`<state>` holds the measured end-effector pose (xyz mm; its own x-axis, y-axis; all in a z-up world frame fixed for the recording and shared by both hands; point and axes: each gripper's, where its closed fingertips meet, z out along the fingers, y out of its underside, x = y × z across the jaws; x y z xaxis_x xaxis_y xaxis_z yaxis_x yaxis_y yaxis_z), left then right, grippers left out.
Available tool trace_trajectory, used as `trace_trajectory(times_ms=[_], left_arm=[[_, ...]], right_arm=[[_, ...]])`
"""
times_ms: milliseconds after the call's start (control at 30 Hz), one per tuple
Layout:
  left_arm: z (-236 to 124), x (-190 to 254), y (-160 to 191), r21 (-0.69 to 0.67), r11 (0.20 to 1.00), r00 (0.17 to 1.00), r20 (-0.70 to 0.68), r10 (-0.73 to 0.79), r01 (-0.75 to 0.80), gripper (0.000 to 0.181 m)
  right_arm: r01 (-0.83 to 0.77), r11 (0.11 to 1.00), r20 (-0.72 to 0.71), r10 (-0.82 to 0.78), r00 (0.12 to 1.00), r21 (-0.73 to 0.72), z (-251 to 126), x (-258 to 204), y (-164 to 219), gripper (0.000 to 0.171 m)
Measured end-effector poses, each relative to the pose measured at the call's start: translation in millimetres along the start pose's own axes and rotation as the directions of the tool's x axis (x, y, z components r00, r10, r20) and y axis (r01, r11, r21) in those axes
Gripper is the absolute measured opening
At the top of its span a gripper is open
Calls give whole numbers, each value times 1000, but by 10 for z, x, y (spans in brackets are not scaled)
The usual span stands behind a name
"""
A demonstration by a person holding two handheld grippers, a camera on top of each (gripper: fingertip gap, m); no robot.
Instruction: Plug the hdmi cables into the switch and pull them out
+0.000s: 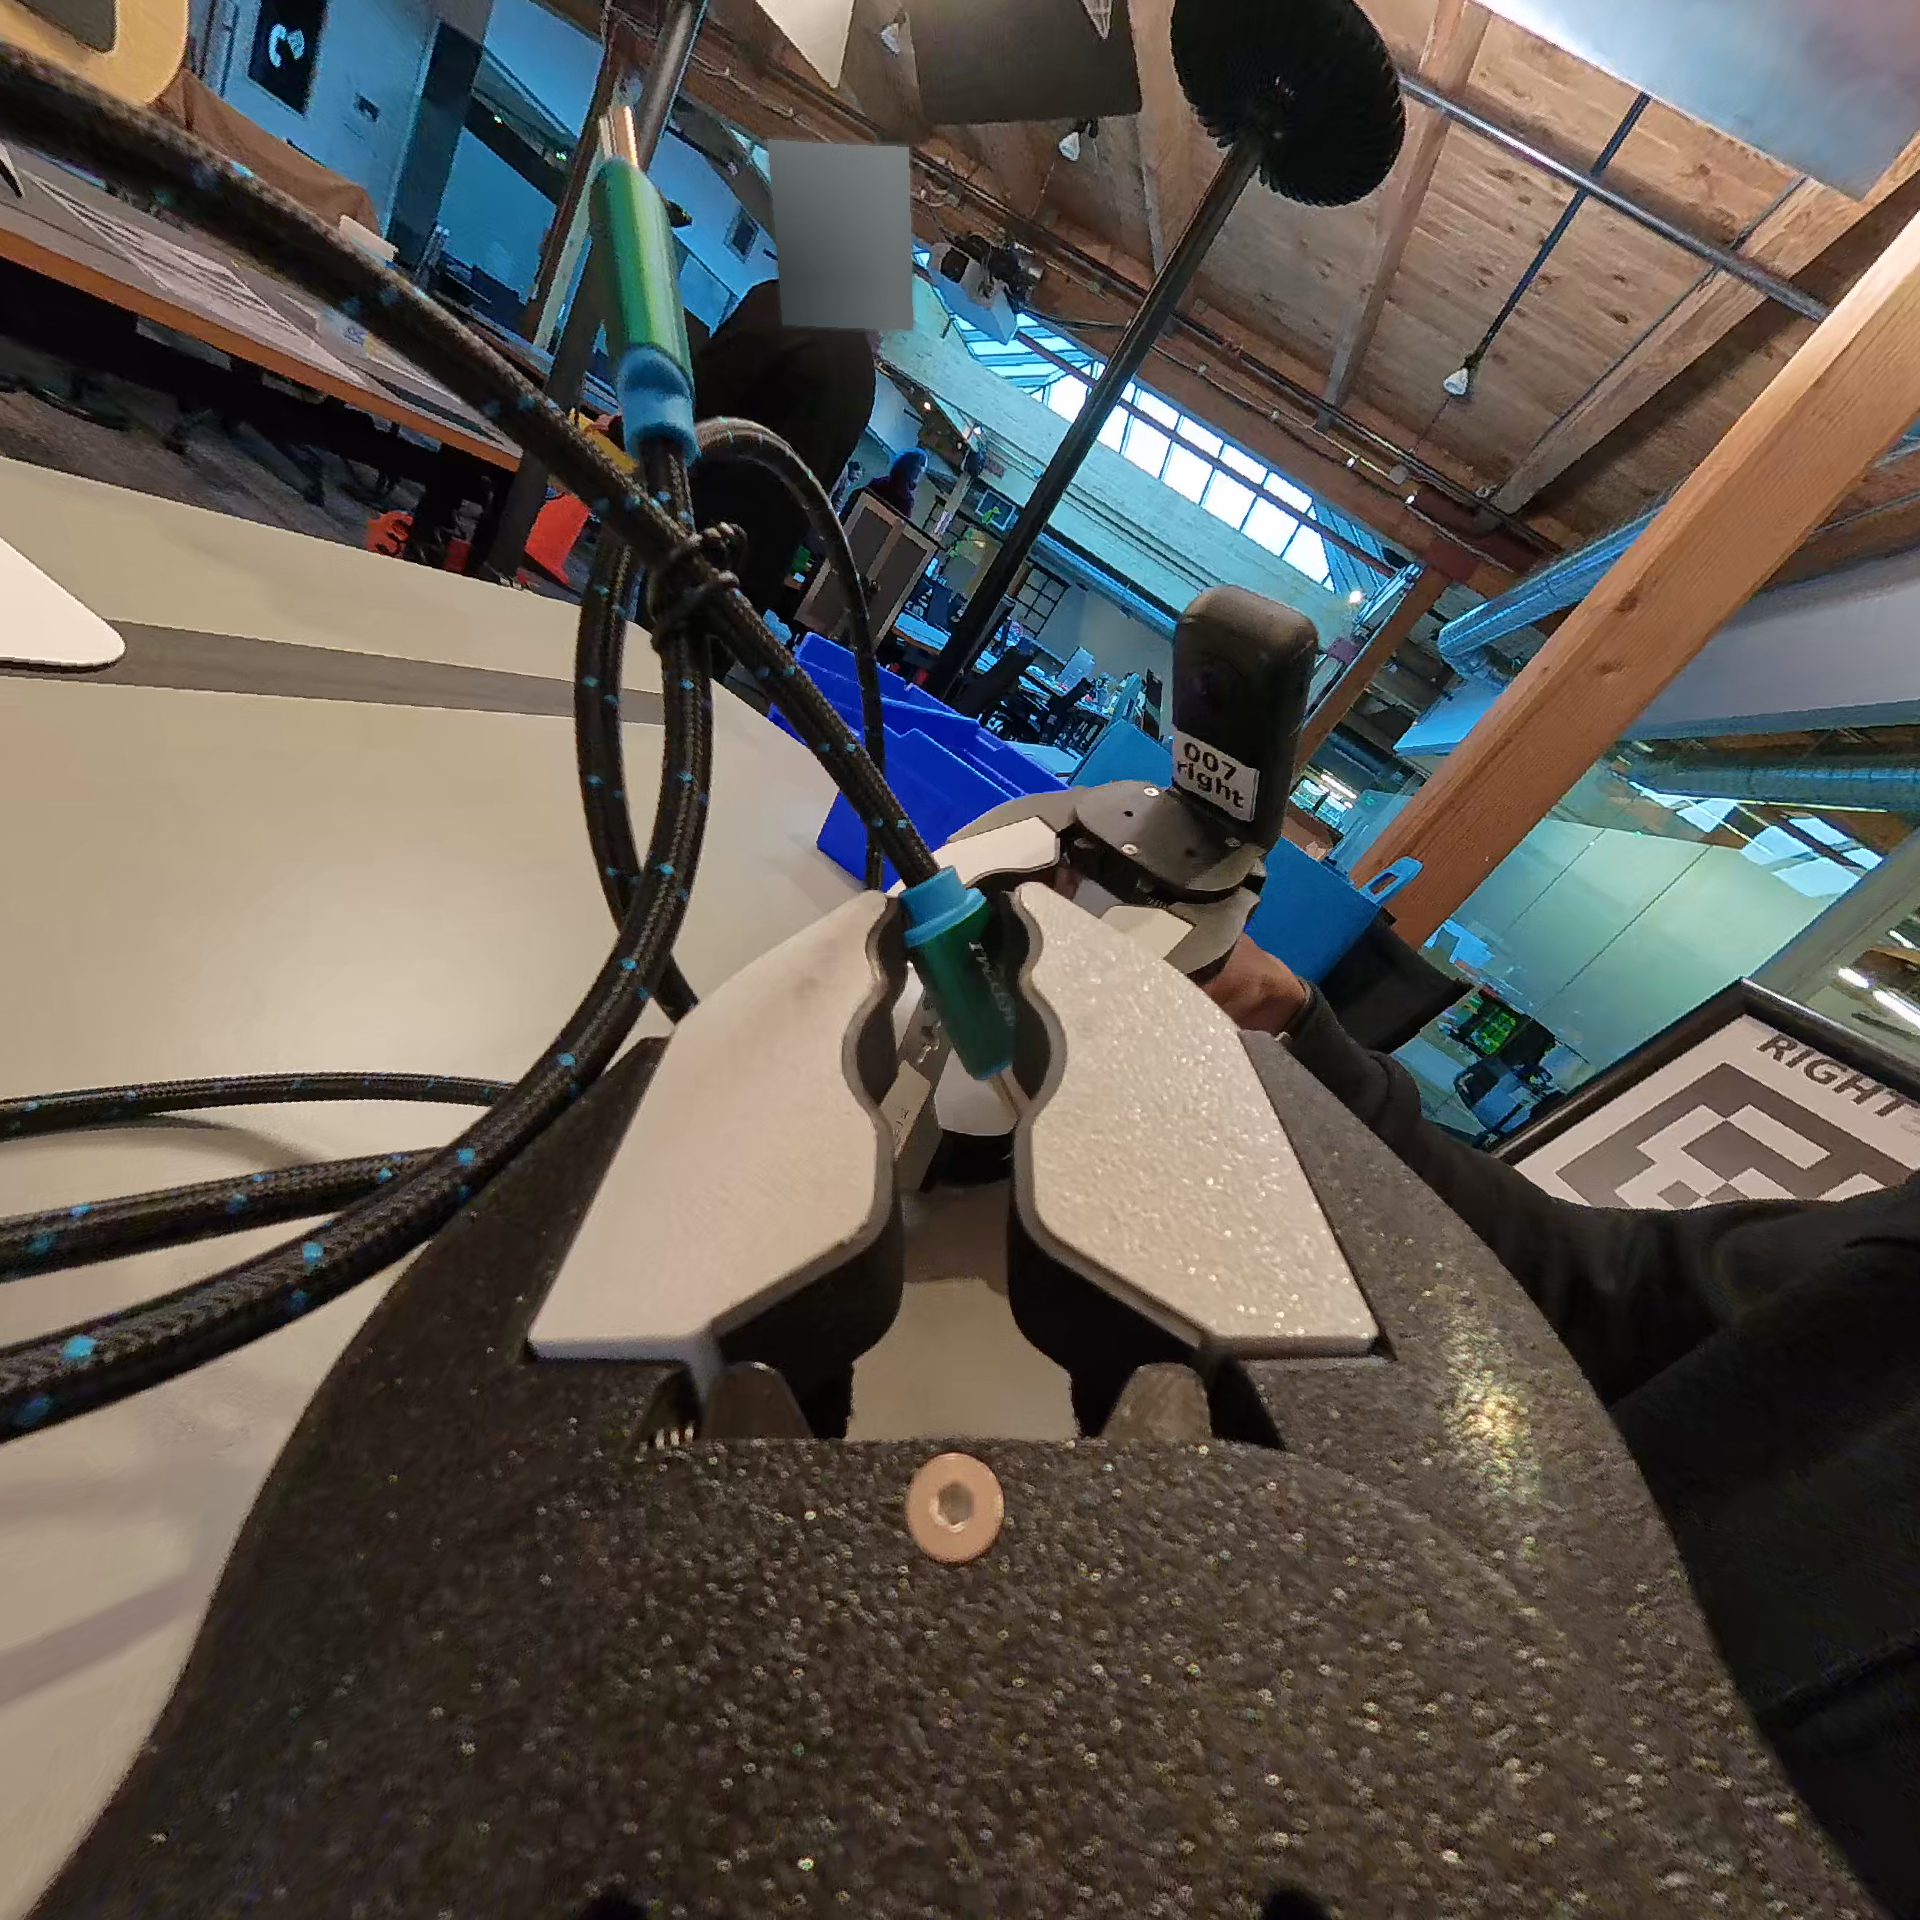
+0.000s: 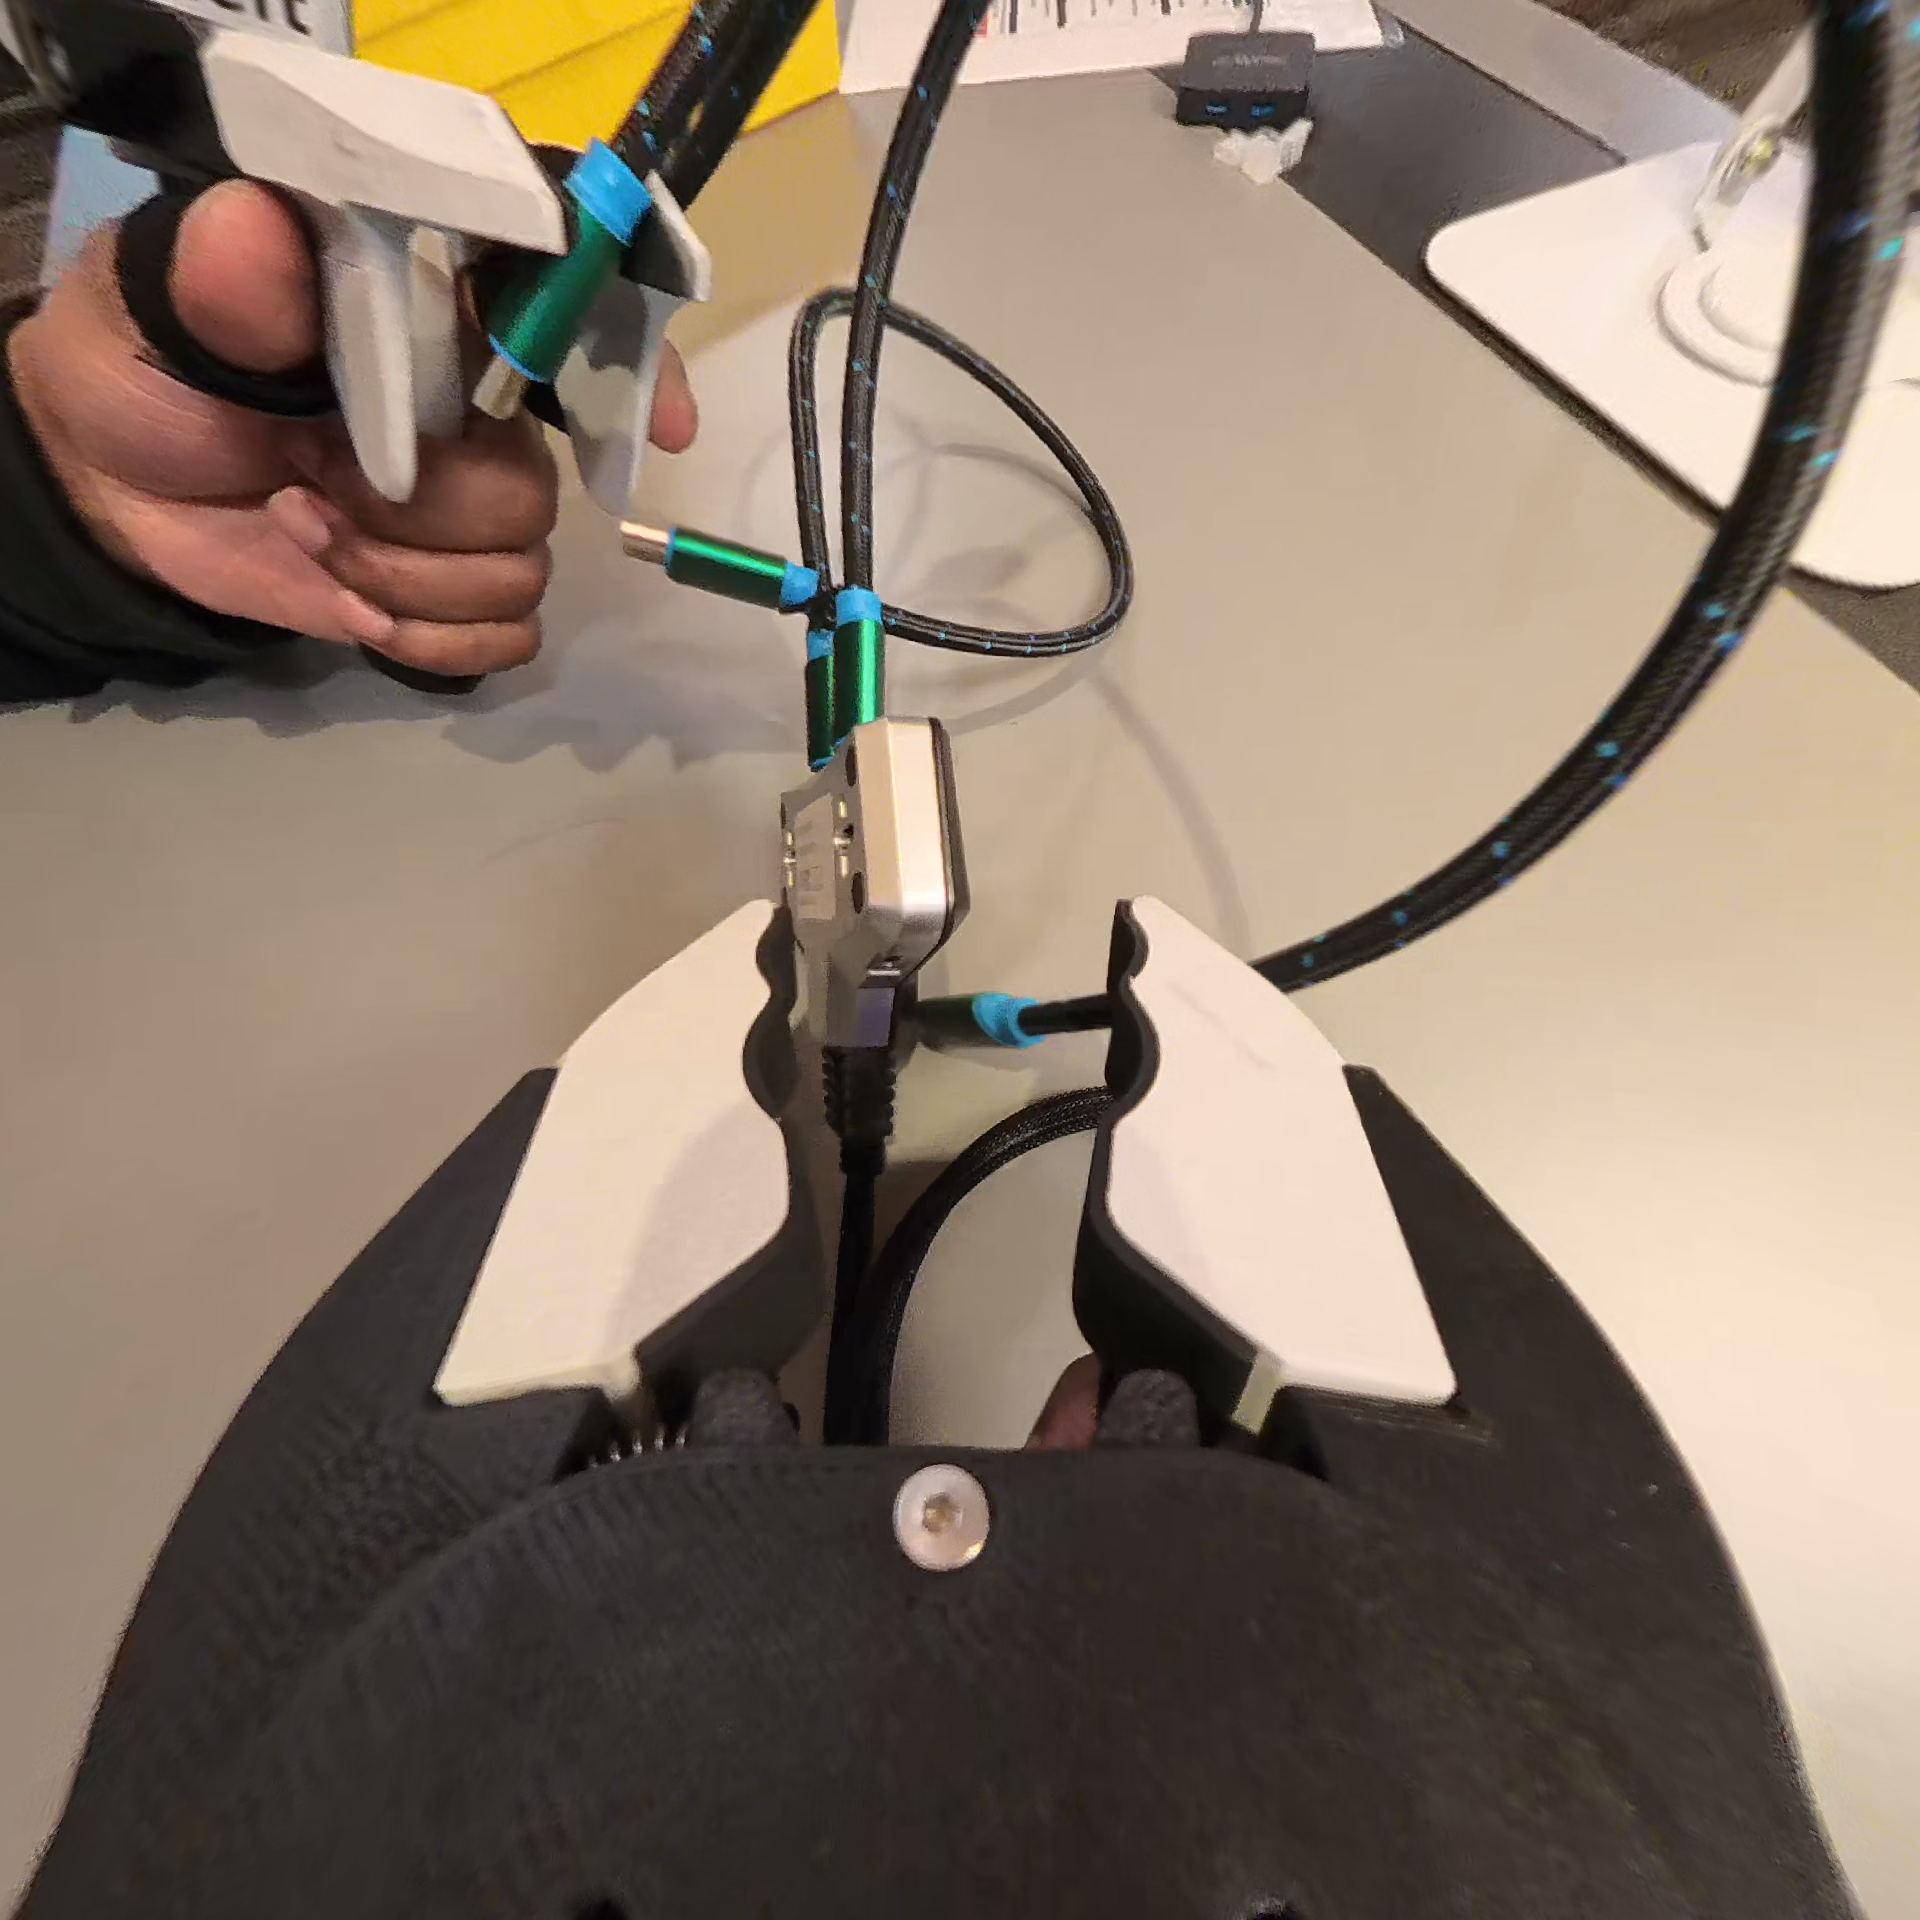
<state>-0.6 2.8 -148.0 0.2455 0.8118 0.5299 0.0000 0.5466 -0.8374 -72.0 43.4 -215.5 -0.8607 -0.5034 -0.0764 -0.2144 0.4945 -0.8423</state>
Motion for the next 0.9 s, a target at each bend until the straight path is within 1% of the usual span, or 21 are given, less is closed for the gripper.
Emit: trace_trajectory(times_ms=[167, 333, 433, 567, 633, 833, 900], left_arm=[[-6, 55, -40, 18, 1000, 1000, -12, 12, -11, 17], [-6, 154, -111, 70, 997, 999, -23, 43, -41, 17], [17, 232, -110, 95, 993, 997, -26, 74, -72, 18], [50, 345, -80, 116, 985, 991, -35, 130, -125, 18], [55, 390, -71, 125, 979, 986, -37, 165, -159, 17], [65, 468, -59, 140, 967, 973, -51, 223, -214, 17], [64, 467, -62, 144, 964, 972, -50, 231, -222, 17]], right_arm=[[76, 996, -1, -76, 997, 49, -98, -125, -151, 52], [108, 987, -9, -108, 994, 121, -71, -319, -368, 42], [63, 978, 10, -67, 998, 197, 11, -487, -554, 34], [18, 963, 83, -42, 996, 269, 129, -774, -731, 32], [-8, 958, 112, -25, 993, 285, 157, -856, -776, 32], [-62, 947, 164, 10, 986, 315, 221, -946, -804, 12], [-69, 940, 170, 13, 985, 333, 217, -950, -815, 10]])
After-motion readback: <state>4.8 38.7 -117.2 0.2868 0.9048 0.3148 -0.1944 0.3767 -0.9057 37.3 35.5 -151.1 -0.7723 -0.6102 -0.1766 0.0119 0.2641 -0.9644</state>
